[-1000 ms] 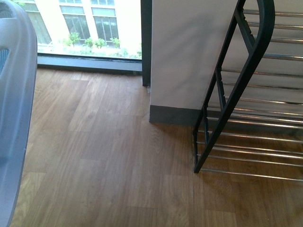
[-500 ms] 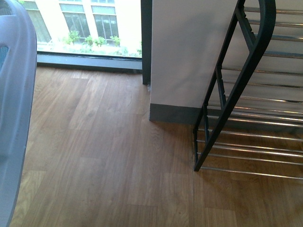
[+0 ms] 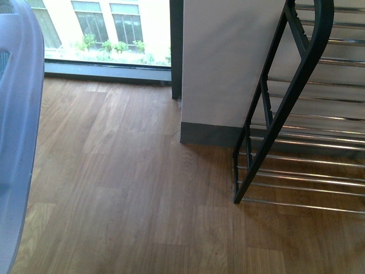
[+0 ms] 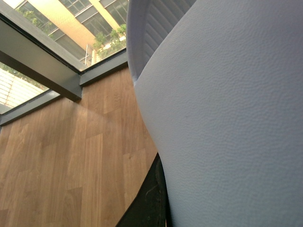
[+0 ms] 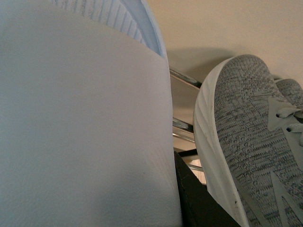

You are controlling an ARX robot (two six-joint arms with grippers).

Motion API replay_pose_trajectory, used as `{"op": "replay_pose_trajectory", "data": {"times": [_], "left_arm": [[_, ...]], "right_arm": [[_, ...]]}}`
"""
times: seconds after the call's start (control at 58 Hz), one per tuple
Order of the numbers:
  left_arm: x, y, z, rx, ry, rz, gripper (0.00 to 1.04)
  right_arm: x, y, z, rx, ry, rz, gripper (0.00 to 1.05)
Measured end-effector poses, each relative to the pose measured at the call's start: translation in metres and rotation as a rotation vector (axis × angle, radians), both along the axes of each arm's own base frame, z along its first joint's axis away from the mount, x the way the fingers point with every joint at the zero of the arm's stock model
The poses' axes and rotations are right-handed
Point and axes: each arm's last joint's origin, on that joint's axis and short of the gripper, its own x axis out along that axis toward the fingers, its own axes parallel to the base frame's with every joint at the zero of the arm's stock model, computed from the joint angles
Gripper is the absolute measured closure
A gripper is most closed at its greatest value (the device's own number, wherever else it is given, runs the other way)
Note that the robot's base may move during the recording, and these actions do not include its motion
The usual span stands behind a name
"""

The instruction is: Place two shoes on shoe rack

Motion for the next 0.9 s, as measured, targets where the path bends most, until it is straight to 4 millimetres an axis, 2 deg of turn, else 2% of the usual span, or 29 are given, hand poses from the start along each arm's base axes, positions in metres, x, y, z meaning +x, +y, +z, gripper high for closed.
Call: {"op": "replay_pose_trajectory", "data": {"times": [0.379, 0.689, 0.896], "left_arm": [[0.0, 0.0, 0.0, 0.0, 0.0, 0.0, 1.03], [0.0, 0.0, 0.0, 0.0, 0.0, 0.0, 1.03], [0.0, 0.0, 0.0, 0.0, 0.0, 0.0, 1.03]], "right_arm": [[0.015, -0.025, 0.002, 0.064, 0.047, -0.07, 1.03], [0.026, -0.04, 0.017, 0.022, 0.041, -0.11, 1.03], [0.027, -0.04, 0.007, 0.007, 0.118, -0.081, 1.03]]}}
